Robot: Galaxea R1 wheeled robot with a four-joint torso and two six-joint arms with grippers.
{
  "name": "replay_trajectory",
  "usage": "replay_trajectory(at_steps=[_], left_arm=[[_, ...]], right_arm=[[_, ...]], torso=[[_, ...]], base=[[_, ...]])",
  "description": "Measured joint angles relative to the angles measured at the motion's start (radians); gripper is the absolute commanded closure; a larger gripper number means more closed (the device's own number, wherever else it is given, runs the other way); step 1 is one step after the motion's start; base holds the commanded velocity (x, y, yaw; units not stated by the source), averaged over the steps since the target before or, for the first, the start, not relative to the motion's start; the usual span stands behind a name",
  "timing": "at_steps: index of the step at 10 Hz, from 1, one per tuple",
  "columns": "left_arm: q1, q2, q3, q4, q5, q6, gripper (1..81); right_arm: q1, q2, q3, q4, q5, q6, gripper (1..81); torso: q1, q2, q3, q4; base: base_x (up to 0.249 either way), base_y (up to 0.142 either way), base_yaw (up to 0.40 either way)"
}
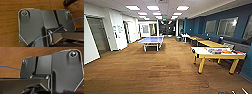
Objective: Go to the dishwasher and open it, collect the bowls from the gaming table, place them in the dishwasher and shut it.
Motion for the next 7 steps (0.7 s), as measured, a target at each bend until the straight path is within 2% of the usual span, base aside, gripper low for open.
replay_trajectory(at_steps=[7], left_arm=[[0.003, 0.004, 0.0, 0.0, 0.001, 0.0, 1.0]], right_arm=[[0.0, 0.013, -0.006, -0.001, 0.0, 0.003, 1.0]], torso=[[0.0, 0.0, 0.0, 0.0]], base=[[0.17, 0.0, 0.0]])
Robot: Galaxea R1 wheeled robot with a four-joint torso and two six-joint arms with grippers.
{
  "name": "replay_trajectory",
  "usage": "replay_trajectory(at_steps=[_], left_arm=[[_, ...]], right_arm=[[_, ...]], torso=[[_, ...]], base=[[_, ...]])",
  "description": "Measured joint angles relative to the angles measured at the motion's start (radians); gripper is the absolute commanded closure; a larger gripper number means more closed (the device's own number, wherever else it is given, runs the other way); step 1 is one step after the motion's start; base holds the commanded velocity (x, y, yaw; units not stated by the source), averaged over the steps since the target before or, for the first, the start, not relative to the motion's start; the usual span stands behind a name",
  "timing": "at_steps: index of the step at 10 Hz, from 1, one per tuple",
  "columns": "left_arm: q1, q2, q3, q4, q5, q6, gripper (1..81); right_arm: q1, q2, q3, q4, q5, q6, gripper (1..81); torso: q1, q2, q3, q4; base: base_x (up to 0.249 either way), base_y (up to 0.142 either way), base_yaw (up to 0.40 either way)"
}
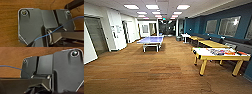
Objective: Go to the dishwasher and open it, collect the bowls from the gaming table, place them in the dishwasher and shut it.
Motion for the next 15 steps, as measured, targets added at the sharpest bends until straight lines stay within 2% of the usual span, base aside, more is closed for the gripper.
replay_trajectory(at_steps=[15], left_arm=[[-0.001, 0.006, 0.002, 0.0, -0.001, 0.0, 1.0]], right_arm=[[0.0, 0.01, -0.021, 0.0, 0.0, 0.0, 1.0]], torso=[[0.001, 0.0, 0.0, 0.0]], base=[[0.167, 0.0, 0.0]])
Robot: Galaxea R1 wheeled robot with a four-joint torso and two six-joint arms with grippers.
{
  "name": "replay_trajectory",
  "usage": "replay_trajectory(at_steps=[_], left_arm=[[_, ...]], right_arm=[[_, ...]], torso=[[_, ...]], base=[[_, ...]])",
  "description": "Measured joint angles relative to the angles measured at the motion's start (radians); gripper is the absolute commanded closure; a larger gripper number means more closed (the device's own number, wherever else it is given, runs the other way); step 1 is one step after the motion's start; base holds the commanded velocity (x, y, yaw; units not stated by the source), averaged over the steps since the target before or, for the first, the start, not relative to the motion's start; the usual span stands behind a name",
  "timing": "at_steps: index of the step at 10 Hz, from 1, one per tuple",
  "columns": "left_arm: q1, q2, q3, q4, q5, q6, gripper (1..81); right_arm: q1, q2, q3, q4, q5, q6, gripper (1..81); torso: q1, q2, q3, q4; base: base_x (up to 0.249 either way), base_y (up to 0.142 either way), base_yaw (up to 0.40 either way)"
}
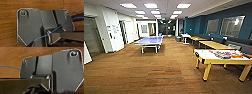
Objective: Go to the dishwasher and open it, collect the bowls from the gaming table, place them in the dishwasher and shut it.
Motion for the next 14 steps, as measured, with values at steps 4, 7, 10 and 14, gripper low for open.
replay_trajectory(at_steps=[4, 7, 10, 14], left_arm=[[-0.001, 0.001, 0.0, 0.0, 0.0, 0.0, 1.0], [0.005, 0.001, -0.002, 0.0, 0.003, 0.0, 1.0], [0.001, 0.008, 0.0, 0.0, 0.001, 0.0, 1.0], [-0.004, 0.01, 0.0, 0.0, 0.0, 0.0, 1.0]], right_arm=[[0.002, -0.001, 0.0, 0.0, 0.0, 0.0, 1.0], [-0.006, -0.001, -0.001, 0.0, 0.0, 0.0, 1.0], [0.0, 0.001, -0.005, 0.0, 0.003, 0.0, 1.0], [0.003, 0.001, -0.005, 0.0, 0.001, 0.0, 1.0]], torso=[[0.001, 0.0, 0.0, 0.0], [-0.001, 0.0, 0.0, 0.0], [-0.001, 0.0, 0.0, 0.0], [0.0, 0.0, 0.0, 0.0]], base=[[0.167, 0.0, 0.0], [0.167, 0.0, 0.0], [0.167, 0.0, 0.0], [0.167, 0.0, 0.0]])
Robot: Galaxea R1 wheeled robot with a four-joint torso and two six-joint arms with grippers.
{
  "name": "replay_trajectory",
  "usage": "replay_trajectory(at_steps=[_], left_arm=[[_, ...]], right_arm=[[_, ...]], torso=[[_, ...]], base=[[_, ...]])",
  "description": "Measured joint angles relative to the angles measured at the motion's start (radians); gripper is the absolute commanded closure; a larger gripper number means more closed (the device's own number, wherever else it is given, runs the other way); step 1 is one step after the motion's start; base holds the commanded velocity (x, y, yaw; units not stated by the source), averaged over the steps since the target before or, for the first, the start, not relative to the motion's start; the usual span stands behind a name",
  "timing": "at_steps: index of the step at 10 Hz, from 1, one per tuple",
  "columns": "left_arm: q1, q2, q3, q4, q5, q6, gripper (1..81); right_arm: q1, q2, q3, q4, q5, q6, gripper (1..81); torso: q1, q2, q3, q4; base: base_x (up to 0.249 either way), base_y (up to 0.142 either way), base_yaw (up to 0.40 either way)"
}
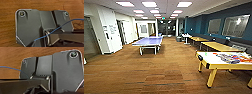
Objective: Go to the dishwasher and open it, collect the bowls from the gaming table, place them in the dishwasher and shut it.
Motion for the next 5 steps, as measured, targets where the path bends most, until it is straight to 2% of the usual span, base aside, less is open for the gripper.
replay_trajectory(at_steps=[5], left_arm=[[0.004, 0.005, 0.0, 0.0, 0.002, 0.0, 1.0]], right_arm=[[-0.006, 0.0, 0.0, 0.0, -0.001, 0.0, 1.0]], torso=[[-0.001, 0.0, 0.0, 0.0]], base=[[0.167, 0.0, 0.0]])
